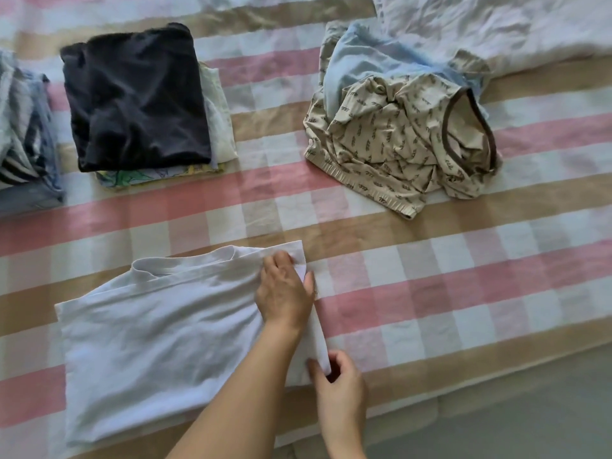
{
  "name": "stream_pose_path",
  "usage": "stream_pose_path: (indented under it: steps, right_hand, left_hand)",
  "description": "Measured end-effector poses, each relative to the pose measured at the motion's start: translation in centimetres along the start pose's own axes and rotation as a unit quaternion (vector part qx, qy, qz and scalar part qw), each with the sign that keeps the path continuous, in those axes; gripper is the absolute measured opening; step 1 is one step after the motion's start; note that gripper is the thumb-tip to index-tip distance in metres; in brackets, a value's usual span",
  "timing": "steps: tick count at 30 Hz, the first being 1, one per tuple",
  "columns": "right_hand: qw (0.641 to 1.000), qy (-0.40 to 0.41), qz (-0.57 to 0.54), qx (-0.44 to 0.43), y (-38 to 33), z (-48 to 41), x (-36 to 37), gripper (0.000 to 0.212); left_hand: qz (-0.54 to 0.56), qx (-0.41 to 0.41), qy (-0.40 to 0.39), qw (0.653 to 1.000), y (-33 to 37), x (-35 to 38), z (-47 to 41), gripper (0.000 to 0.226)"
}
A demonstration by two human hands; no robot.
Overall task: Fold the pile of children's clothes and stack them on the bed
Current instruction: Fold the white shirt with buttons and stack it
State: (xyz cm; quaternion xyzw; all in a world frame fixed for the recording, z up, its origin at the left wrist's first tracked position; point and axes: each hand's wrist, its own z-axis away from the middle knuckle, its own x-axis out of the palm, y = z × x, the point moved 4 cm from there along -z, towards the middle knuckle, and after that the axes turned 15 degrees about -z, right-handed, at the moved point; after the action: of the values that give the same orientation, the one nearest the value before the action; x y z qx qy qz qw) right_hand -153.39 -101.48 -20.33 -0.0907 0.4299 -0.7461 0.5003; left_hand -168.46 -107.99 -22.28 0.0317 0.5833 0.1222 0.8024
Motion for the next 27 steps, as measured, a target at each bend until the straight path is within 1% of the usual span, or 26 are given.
stream_pose_path:
  steps: [2, 5, 7, 8, 10, 11, 12, 14, 15, 16, 18, 20, 23, 27]
  right_hand:
    - [0.999, 0.02, -0.028, -0.008, 0.0, 0.5, 0.1, 0.02]
    - [0.997, 0.04, -0.056, -0.034, -0.2, 1.4, 0.5, 0.022]
    - [0.994, 0.056, -0.071, -0.061, -0.5, 2.2, 1.0, 0.025]
    - [0.992, 0.061, -0.079, -0.079, -0.7, 2.6, 1.3, 0.028]
    - [0.985, 0.052, -0.088, -0.142, -1.8, 4.0, 2.4, 0.035]
    - [0.977, 0.036, -0.084, -0.195, -2.4, 5.0, 3.1, 0.035]
    - [0.964, 0.013, -0.075, -0.254, -3.1, 6.0, 3.9, 0.032]
    - [0.933, -0.03, -0.047, -0.355, -4.0, 8.2, 6.0, 0.034]
    - [0.917, -0.048, -0.035, -0.395, -4.3, 9.3, 7.2, 0.036]
    - [0.901, -0.063, -0.027, -0.428, -4.5, 10.5, 8.6, 0.036]
    - [0.87, -0.1, -0.018, -0.482, -4.5, 12.5, 11.3, 0.024]
    - [0.852, -0.144, -0.009, -0.503, -4.1, 14.3, 14.6, 0.018]
    - [0.842, -0.206, 0.027, -0.499, -2.8, 15.8, 18.6, 0.018]
    - [0.84, -0.249, 0.102, -0.472, -1.0, 16.3, 22.3, 0.017]
  left_hand:
    - [0.026, 0.0, 0.012, 1.0, -0.2, -0.3, -0.4, 0.025]
    - [0.065, 0.023, 0.018, 0.997, -0.7, -0.8, -0.8, 0.013]
    - [0.153, 0.018, 0.005, 0.988, -1.4, -1.4, -1.0, 0.009]
    - [0.208, 0.006, -0.009, 0.978, -1.9, -1.8, -1.1, 0.01]
    - [0.32, -0.035, -0.047, 0.946, -3.5, -3.1, -1.1, 0.012]
    - [0.375, -0.056, -0.067, 0.923, -4.7, -3.8, -1.0, 0.012]
    - [0.431, -0.073, -0.089, 0.895, -6.0, -4.6, -1.0, 0.012]
    - [0.532, -0.093, -0.133, 0.831, -9.2, -6.3, -0.8, 0.013]
    - [0.568, -0.093, -0.151, 0.804, -10.9, -7.2, -0.8, 0.014]
    - [0.592, -0.09, -0.16, 0.784, -13.0, -8.1, -0.8, 0.015]
    - [0.621, -0.085, -0.158, 0.763, -16.7, -9.5, -0.7, 0.017]
    - [0.626, -0.09, -0.135, 0.762, -21.0, -10.3, -0.8, 0.019]
    - [0.605, -0.113, -0.109, 0.78, -26.3, -10.2, -0.8, 0.018]
    - [0.571, -0.186, -0.064, 0.797, -31.0, -8.2, -0.8, 0.017]
